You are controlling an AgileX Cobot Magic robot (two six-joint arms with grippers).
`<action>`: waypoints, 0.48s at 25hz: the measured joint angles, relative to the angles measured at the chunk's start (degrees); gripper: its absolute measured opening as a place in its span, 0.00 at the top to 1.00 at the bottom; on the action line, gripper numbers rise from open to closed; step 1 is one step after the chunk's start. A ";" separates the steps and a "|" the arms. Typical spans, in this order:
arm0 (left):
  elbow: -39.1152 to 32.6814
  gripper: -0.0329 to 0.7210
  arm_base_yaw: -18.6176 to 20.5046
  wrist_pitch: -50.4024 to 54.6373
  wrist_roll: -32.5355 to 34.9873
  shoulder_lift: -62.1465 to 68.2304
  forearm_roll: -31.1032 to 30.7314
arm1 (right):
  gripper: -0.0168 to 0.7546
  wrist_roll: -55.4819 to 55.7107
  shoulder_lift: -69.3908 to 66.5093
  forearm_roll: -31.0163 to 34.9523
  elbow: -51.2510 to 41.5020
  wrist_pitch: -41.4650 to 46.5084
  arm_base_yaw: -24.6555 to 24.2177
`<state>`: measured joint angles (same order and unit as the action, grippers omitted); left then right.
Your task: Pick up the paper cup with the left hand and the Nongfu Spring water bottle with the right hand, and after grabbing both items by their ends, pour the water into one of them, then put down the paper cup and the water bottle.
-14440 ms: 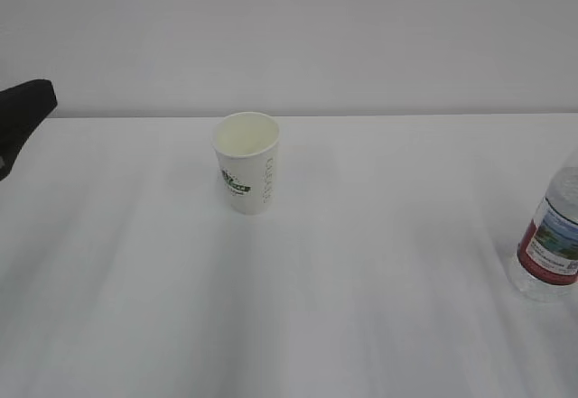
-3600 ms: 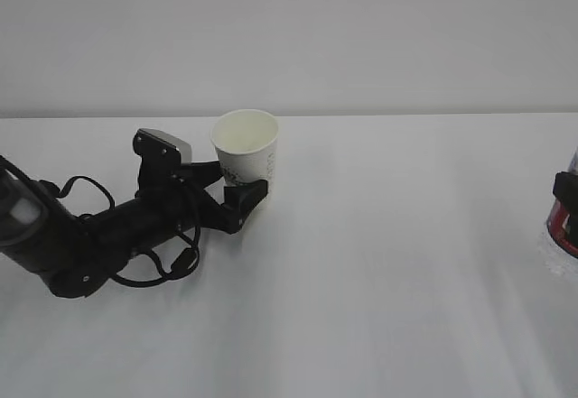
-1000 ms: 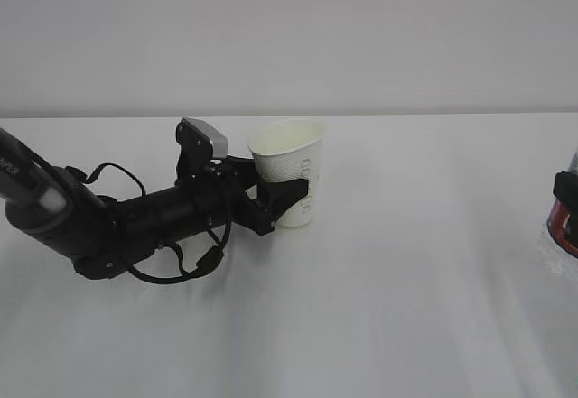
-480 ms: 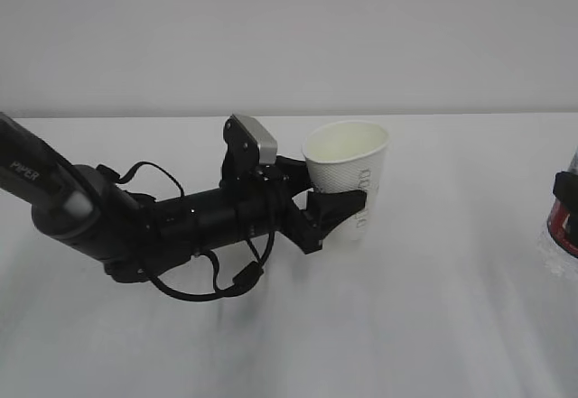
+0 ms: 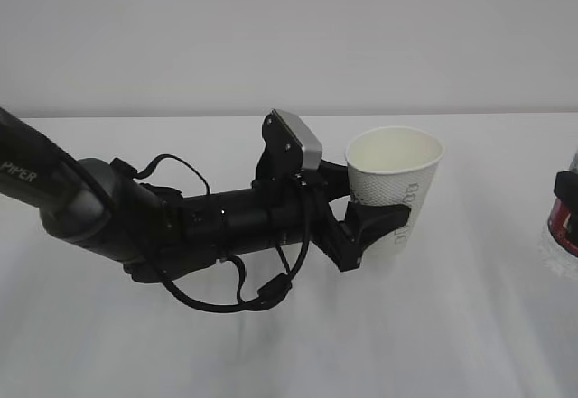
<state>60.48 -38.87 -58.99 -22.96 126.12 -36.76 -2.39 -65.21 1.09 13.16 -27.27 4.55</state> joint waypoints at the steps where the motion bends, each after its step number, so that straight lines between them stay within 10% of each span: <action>1: 0.00 0.28 -0.48 0.19 0.00 -0.13 0.00 | 0.39 0.00 0.37 0.00 0.31 0.71 0.00; 12: 0.00 0.28 -3.78 2.01 -1.91 -3.25 -2.44 | 0.39 -0.79 6.35 0.00 4.51 9.88 0.00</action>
<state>60.48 -42.65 -56.98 -24.86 122.87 -39.20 -3.17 -58.87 1.09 17.67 -17.39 4.55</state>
